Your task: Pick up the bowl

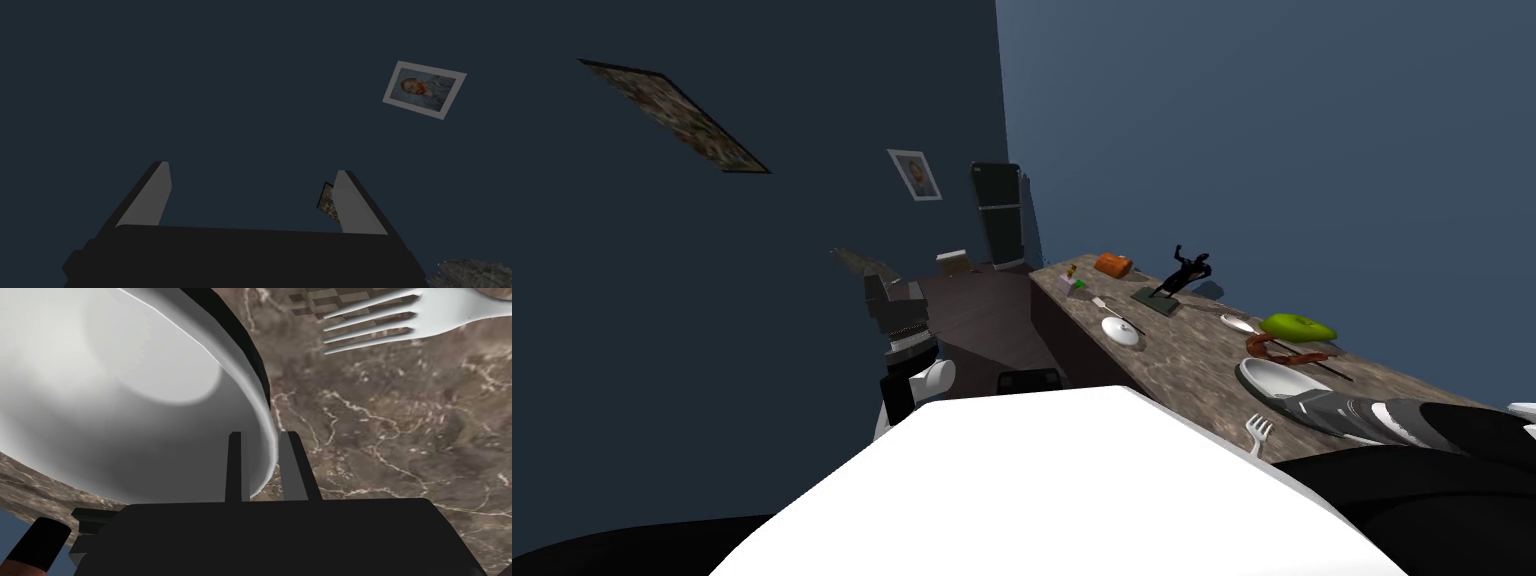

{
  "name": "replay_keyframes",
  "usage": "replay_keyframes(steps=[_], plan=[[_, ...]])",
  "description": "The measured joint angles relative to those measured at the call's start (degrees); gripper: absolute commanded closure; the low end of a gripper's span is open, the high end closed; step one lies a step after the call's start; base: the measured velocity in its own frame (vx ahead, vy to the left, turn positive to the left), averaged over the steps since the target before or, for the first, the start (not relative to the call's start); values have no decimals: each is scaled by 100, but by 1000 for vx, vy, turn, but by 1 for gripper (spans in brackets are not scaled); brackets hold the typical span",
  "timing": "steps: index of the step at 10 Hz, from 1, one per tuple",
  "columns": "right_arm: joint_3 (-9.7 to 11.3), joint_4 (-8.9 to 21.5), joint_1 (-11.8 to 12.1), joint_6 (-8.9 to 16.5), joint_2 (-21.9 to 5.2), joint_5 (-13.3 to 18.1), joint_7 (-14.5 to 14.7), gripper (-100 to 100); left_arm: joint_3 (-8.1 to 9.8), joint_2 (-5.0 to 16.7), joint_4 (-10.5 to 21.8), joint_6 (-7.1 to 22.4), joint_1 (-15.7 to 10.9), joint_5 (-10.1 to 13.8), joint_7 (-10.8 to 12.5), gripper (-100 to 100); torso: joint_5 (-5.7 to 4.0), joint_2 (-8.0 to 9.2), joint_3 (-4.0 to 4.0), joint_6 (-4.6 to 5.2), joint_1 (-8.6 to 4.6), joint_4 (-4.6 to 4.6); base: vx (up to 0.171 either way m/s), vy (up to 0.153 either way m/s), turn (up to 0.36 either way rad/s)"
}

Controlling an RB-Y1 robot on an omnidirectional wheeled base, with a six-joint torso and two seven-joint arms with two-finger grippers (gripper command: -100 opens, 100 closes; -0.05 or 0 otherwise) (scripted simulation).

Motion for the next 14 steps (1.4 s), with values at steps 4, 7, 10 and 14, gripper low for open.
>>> replay_keyframes(steps=[4, 7, 10, 14], plan=[[-224, 41, -436, -32, 107, 900, -322, 100, 0, 0, 0, 0, 0, 0, 0, 0, 0, 3, 1, 5, -2, -1, 45, 0, -141], [-631, -305, -323, 32, -95, 1411, -524, 100, 0, 0, 0, 0, -1, 0, 0, 0, 6, 3, 2, -1, 5, 0, 61, 1, -195], [-823, -491, -498, 102, -142, 1937, -736, 100, 0, 0, 0, 0, 0, 0, 0, 0, 10, 4, 3, 2, 9, 2, 52, 4, -165], [-1161, -568, -686, 83, -126, 2598, -928, 100, 0, 0, 0, 0, 0, 0, 0, 0, 17, 11, 8, 9, 16, 4, 46, 13, -161]])
